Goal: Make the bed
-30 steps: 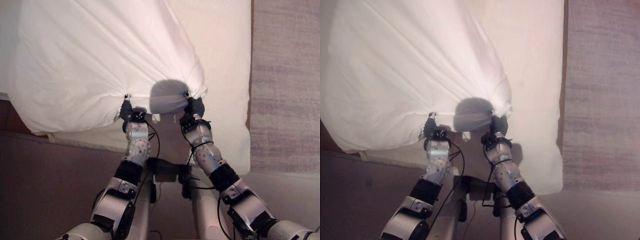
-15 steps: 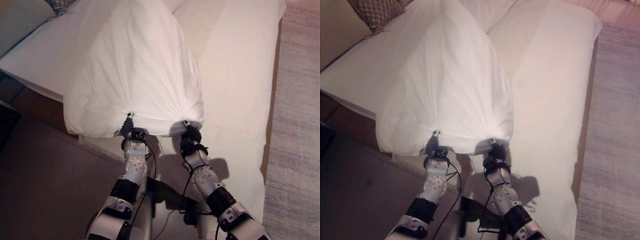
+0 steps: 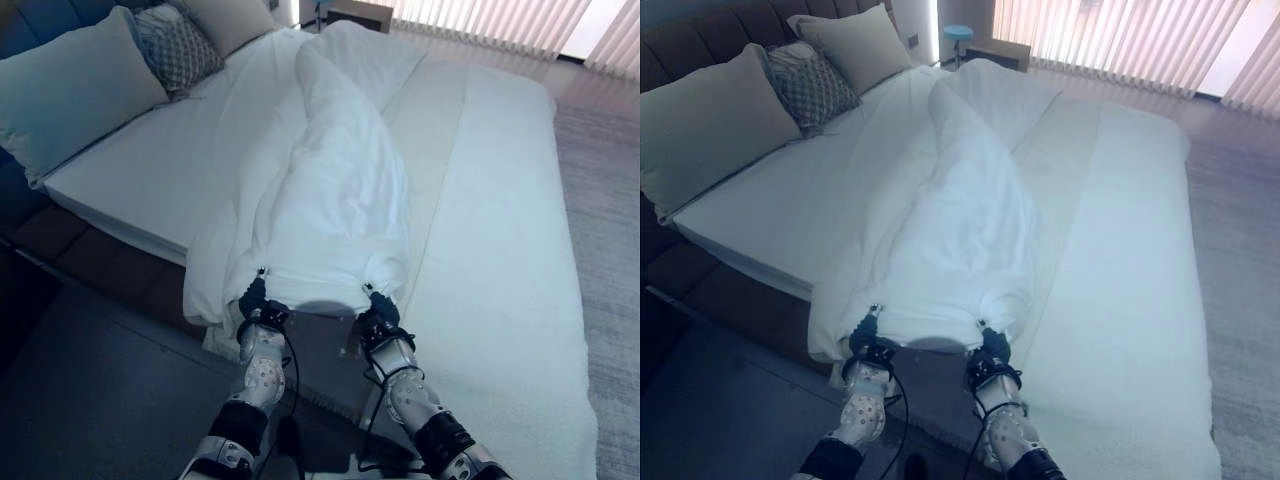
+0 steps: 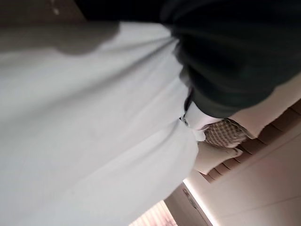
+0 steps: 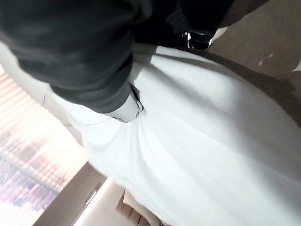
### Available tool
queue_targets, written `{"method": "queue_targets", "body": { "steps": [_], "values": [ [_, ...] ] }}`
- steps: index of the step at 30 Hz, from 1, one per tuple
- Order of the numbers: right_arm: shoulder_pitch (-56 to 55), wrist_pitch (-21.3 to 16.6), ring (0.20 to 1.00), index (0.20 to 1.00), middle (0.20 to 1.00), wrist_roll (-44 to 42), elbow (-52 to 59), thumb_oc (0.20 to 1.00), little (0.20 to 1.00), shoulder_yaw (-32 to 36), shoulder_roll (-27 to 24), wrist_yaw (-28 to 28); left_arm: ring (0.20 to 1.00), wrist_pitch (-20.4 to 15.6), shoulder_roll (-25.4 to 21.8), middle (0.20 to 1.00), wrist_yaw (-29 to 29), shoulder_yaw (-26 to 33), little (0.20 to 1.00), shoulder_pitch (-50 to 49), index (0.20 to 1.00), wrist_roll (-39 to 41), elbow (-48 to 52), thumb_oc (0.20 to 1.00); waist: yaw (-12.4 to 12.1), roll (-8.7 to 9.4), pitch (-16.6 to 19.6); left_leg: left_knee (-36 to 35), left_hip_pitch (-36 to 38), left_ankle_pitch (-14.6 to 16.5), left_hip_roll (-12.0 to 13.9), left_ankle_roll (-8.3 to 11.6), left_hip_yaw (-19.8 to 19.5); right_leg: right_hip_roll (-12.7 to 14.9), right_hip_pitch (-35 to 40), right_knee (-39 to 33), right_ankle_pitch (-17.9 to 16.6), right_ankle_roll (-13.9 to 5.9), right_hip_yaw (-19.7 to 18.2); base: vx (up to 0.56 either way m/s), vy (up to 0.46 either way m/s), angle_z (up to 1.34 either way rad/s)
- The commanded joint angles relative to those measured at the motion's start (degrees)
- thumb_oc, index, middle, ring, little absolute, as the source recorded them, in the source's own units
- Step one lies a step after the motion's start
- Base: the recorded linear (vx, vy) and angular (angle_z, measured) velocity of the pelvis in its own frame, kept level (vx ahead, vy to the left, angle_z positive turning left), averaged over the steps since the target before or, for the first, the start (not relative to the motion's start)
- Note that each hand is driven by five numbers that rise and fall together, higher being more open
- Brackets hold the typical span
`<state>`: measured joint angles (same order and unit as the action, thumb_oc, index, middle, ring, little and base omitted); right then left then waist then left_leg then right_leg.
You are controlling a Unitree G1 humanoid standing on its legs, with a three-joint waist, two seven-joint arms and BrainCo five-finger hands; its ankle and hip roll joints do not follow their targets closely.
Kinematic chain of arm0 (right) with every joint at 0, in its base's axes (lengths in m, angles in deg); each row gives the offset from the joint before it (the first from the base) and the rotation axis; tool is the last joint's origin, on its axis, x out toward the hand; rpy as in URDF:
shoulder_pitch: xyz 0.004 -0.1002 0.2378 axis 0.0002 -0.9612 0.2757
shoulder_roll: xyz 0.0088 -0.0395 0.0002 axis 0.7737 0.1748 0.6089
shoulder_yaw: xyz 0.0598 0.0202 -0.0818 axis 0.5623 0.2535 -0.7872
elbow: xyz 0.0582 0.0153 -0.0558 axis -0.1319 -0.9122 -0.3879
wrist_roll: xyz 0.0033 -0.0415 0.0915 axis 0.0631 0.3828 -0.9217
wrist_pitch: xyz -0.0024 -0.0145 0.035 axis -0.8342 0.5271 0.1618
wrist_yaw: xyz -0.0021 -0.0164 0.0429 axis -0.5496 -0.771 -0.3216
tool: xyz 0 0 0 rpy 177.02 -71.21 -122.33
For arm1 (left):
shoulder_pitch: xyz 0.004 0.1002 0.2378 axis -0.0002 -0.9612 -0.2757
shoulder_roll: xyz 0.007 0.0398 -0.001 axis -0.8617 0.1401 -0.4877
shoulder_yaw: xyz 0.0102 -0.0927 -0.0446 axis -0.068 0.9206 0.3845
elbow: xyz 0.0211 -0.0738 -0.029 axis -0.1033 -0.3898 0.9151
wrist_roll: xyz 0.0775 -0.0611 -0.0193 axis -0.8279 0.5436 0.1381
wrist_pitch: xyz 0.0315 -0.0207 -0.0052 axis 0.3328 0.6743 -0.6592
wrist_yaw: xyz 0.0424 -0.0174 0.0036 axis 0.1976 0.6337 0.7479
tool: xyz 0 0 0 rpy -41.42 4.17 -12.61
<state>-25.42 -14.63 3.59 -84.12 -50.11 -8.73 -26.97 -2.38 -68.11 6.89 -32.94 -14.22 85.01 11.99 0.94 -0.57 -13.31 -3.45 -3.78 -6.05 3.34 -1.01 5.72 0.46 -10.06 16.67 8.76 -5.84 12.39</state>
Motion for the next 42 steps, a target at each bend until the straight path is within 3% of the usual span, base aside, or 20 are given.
{"method": "queue_targets", "body": {
  "steps": [1,5,7,8,12,17,19,22,25,26,28,29,30,34,36,37,38,40,41,42],
  "values": [
    [-4.17,-7.69,0.2,0.2,0.2,-2.12,2.4,0.2,0.2,6.49,-6.47,-0.1,0.2,-4.76,-7.55,0.2,0.19,6.8,0.2,1.61,0.2,-4.29,3.05,0.2,3.29,1.51,3.66,0.09,3.53,4.2,-7.7,4.75,2.7,-5.03,1.83,-12.31,-8.24,2.89,-7.91,0.28,0.199,1.27],
    [-7.08,-7.31,0.2,0.2,0.2,-3.74,2.15,0.2,0.2,5.73,-6.76,0.17,0.2,-3.69,-5.94,0.2,-0.3,5.58,0.2,0.46,0.2,-5.14,1.92,0.2,4.2,1.29,3.52,10.53,2.7,6.11,-8.35,6.1,1.11,-3.34,5.9,-11.36,-7.87,4.09,-7.5,0.14,0.047,1.29],
    [-8.33,-6.36,0.2,0.2,0.2,-4.27,0.97,0.2,0.2,5.09,-6.96,0.42,0.2,-3.43,-5.49,0.2,-0.12,5.91,0.2,-0.47,0.2,-5.65,1.57,0.2,3.09,1.5,2.38,26.58,-2.2,1.87,-8.98,10.53,-0.73,-2.56,9.56,-10.14,-5.63,5.6,-7.41,0.19,0.05,0.54],
    [-8.55,-6.04,0.2,0.2,0.2,-4.11,0.61,0.2,0.2,4.94,-6.95,0.34,0.2,-3.34,-5.38,0.2,0.16,6.07,0.2,-0.76,0.2,-5.53,1.54,0.2,2.79,1.54,2.41,27.73,-2.97,1.76,-8.65,10.09,-1.16,-2.11,10.28,-9.86,-5.25,5.72,-7.75,0.19,0.064,0.48],
    [-9.25,-4.94,0.2,0.2,0.2,-4.16,-0.3,0.2,0.2,5.24,-5.94,0.28,0.2,-2.81,-5.8,0.2,0.94,7.74,0.2,-2.22,0.2,-5.02,0.66,0.2,2.14,2.16,4.11,18.05,-4.12,5.78,-1.92,4.77,-0.87,0.44,11.59,-9.37,-3.47,4.26,-9.09,0.23,0.118,-0.19],
    [-8.08,-4.49,0.2,0.2,0.2,-2.79,-2.15,0.2,0.2,4.86,-6.0,-0.15,0.2,-3.55,-6.99,0.2,1.41,9.14,0.2,-1.66,0.2,-4.6,-1.46,0.2,0.77,1.08,4.58,1.81,-5.11,-3.33,6.1,8.24,-10.46,2.59,13.45,-9.37,-1.0,2.82,-14.23,0.25,0.261,-0.2],
    [-7.89,-3.88,0.2,0.2,0.2,-2.79,-2.56,0.2,0.2,4.97,-6.01,-0.02,0.2,-3.59,-7.44,0.2,1.35,9.66,0.2,-1.63,0.2,-4.45,-1.44,0.2,0.46,0.46,4.93,0.57,-4.34,-4.78,7.5,9.58,-10.4,3.84,14.84,-9.64,-0.51,1.93,-15.53,0.33,0.419,-0.31],
    [-8.2,-3.31,0.2,0.2,0.2,-2.35,-1.74,0.2,0.2,4.45,-5.74,0.19,0.2,-3.95,-7.73,0.2,1.17,9.42,0.2,-1.15,0.2,-3.67,-1.64,0.2,0.55,0.3,6.03,3.11,-3.94,-3.07,6.74,9.65,-7.98,7.78,16.57,-10.86,-1.19,-0.45,-16.6,0.34,0.548,-0.59],
    [-8.65,-2.47,0.2,0.2,0.2,-1.13,-1.37,0.2,0.2,4.61,-5.47,0.12,0.2,-3.95,-8.39,0.2,1.21,8.57,0.2,-0.31,0.2,-3.84,-1.51,0.2,0.07,1.95,6.15,8.56,-5.23,1.62,3.43,7.0,-3.6,13.44,14.61,-9.0,-8.06,-2.76,-16.36,0.25,0.57,-0.57],
    [-8.08,-2.85,0.2,0.2,0.2,-1.06,-1.62,0.2,0.2,4.57,-4.67,-0.16,0.2,-4.14,-8.55,0.2,1.56,8.48,0.2,0.03,0.2,-3.99,-1.58,0.2,-0.21,2.2,5.74,8.58,-4.62,2.39,3.02,6.46,-2.24,14.48,13.09,-7.57,-10.26,-2.34,-14.87,0.12,0.497,-0.53],
    [-6.95,-3.25,0.2,0.2,0.2,-1.12,-2.33,0.2,0.2,4.14,-3.75,-0.41,0.2,-4.28,-9.27,0.2,1.97,9.1,0.2,0.19,0.2,-4.66,-1.48,0.2,-1.83,1.22,5.42,7.29,-3.53,2.9,2.05,5.15,0.76,17.12,10.25,-3.34,-11.56,-0.58,-5.43,0.09,0.463,-0.55],
    [-6.91,-3.25,0.2,0.2,0.2,-1.13,-2.35,0.2,0.2,4.15,-3.76,-0.4,0.2,-4.28,-9.26,0.2,1.98,9.11,0.2,0.22,0.2,-4.66,-1.48,0.2,-1.78,1.17,5.55,7.19,-3.7,2.74,2.07,5.13,0.7,17.08,10.13,-3.46,-11.7,-0.57,-5.36,0.16,0.527,-0.69],
    [-6.47,-3.12,0.2,0.2,0.2,-1.52,-2.93,0.2,0.2,3.58,-3.36,0.18,0.2,-4.18,-9.59,0.2,2.12,9.29,0.2,0.13,0.2,-5.25,-0.5,0.2,-2.0,0.85,5.95,3.64,-0.99,2.33,0.91,5.29,3.57,16.04,10.32,-1.11,-10.17,-0.24,1.94,0.18,0.468,-0.66],
    [-3.95,-3.11,0.2,0.2,0.2,-2.33,-3.04,0.2,0.2,1.28,-3.42,1.4,0.2,-4.3,-9.91,0.2,2.0,10.04,0.2,0.5,0.2,-5.02,0.98,0.2,-2.11,1.94,6.22,-0.8,3.32,1.48,-2.8,6.64,5.92,5.38,11.29,-6.58,-4.47,-0.3,5.92,0.14,0.307,-0.13],
    [-3.06,-3.46,0.2,0.2,0.2,-2.61,-2.55,0.2,0.2,0.11,-3.66,1.9,0.2,-4.61,-9.92,0.2,2.12,10.48,0.2,0.88,0.2,-4.72,1.3,0.2,-1.89,3.18,5.98,0.43,3.18,1.74,-4.84,6.86,5.77,0.03,11.4,-11.45,-4.47,0.52,2.67,0.08,0.16,0.03],
    [-3.04,-3.46,0.2,0.2,0.2,-2.61,-2.55,0.2,0.2,0.11,-3.66,1.9,0.2,-4.61,-9.93,0.2,2.11,10.49,0.2,0.92,0.2,-4.71,1.29,0.2,-1.95,3.14,6.08,0.52,2.96,1.7,-4.76,6.86,5.83,-0.06,11.31,-11.7,-4.72,0.56,2.62,0.0,0.161,0.22],
    [-3.43,-3.89,0.2,0.2,0.2,-2.11,-0.11,0.2,0.2,-0.69,-5.48,2.24,0.2,-5.17,-9.31,0.2,1.87,10.02,0.2,1.99,0.2,-4.38,0.73,0.2,-0.23,4.01,4.69,5.49,2.05,3.26,-6.34,7.04,4.8,-2.63,10.6,-12.03,-4.96,3.22,-4.99,-0.01,0.147,0.3],
    [-4.75,-3.33,0.2,0.2,0.2,-1.94,0.36,0.2,0.2,-1.11,-6.25,2.61,0.2,-4.59,-8.38,0.2,1.45,9.67,0.2,1.72,0.2,-4.74,0.41,0.2,0.06,4.0,4.31,10.52,1.03,2.84,-6.36,8.06,3.78,-2.2,11.05,-11.74,-6.02,3.98,-5.2,0.0,0.113,0.78],
    [-5.34,-2.69,0.2,0.2,0.2,-1.33,1.36,0.2,0.2,-1.91,-7.7,3.42,0.2,-4.45,-7.72,0.2,0.27,9.8,0.2,0.73,0.2,-4.18,1.41,0.2,-0.75,3.78,3.26,19.26,-1.35,1.09,-6.74,10.94,1.54,-1.93,12.48,-11.67,-6.42,4.88,-5.64,0.02,0.087,1.02],
    [-5.18,-2.18,0.2,0.2,0.2,-0.29,1.67,0.2,0.2,-2.02,-8.79,3.36,0.2,-4.31,-7.86,0.2,0.28,9.65,0.2,0.44,0.2,-4.65,2.05,0.2,-1.2,3.66,3.18,21.31,-2.06,0.67,-7.41,11.33,-0.19,-1.79,13.12,-11.52,-6.01,5.18,-6.14,0.04,0.122,0.69]
  ]
}}
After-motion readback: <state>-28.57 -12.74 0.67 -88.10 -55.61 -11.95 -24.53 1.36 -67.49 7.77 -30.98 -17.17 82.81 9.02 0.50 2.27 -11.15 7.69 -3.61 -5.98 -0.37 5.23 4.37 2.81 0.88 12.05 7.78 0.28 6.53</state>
